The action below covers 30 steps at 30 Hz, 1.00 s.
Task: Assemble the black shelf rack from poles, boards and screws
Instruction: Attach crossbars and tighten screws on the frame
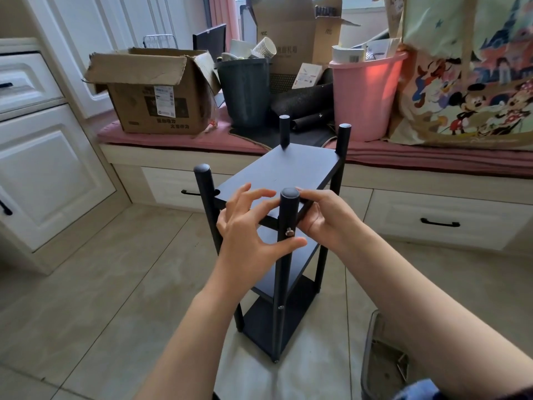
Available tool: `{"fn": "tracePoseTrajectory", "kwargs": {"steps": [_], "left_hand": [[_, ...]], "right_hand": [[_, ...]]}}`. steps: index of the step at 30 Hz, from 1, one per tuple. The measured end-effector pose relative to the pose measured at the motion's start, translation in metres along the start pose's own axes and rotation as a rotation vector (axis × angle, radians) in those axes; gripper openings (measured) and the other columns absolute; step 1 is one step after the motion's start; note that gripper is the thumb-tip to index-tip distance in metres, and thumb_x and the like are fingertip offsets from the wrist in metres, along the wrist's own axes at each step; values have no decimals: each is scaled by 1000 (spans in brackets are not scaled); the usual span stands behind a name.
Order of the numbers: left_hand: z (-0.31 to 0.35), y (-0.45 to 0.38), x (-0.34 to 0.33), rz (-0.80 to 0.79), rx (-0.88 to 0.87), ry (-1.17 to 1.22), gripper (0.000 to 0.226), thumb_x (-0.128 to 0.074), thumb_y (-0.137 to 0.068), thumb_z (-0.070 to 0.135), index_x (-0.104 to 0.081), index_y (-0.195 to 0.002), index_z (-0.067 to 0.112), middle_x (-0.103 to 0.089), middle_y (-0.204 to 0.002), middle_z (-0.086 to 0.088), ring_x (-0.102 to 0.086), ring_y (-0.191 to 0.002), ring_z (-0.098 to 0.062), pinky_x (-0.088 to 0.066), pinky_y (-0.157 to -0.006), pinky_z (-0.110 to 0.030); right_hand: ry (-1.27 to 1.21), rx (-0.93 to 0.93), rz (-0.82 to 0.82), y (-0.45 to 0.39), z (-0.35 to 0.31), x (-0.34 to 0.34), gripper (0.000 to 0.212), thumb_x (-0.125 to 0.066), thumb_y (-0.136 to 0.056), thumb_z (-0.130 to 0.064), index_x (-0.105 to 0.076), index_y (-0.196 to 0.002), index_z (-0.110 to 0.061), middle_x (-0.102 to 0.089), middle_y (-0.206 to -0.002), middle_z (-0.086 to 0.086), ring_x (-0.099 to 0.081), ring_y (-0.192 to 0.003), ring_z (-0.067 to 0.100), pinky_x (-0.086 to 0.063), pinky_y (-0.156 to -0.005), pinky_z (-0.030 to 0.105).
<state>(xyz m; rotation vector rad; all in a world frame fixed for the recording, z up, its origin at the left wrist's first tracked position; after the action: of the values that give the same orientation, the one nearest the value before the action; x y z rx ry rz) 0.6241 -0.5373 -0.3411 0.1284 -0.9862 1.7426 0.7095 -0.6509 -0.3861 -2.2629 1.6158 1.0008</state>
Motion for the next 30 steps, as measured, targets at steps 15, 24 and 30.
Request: {"fn": "tracePoseTrajectory", "kwargs": {"steps": [15,24,30], "left_hand": [[0,-3,-6,-141,78,106,34,-73,-87,35,-59,-115,48,-55,-136,25,-14,-151,-1,3,-119,-61],[2,1,-8,-83,6,35,29,-70,-90,34,-68,-119,32,-53,-129,31,-21,-148,1,7,-114,-43],[5,-2,-7,-116,-2,68,31,-78,-85,31,-67,-113,39,-53,-124,35,-33,-144,-2,4,-118,-61]], "right_hand": [[27,3,-22,-10,-3,8,25,-53,-94,1,-52,-119,5,-73,-92,21,-71,-94,37,-57,-88,50],[-2,-2,-49,-4,2,7,30,-54,-95,-4,-48,-124,4,-72,-95,23,-71,-90,40,-60,-78,48],[-17,6,-35,-2,-3,5,30,-51,-95,0,-50,-124,6,-71,-100,23,-71,-92,37,-58,-86,50]]}}
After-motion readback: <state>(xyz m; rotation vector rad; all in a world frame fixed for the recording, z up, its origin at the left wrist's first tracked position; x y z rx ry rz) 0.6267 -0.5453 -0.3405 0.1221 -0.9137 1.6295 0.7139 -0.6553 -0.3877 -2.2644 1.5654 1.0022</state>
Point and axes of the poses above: each hand's wrist, its own y-axis away from the middle knuckle, its own x-axis out of the back of the hand, z = x × y, the point moved 8 cm from there along -y, towards the middle knuckle
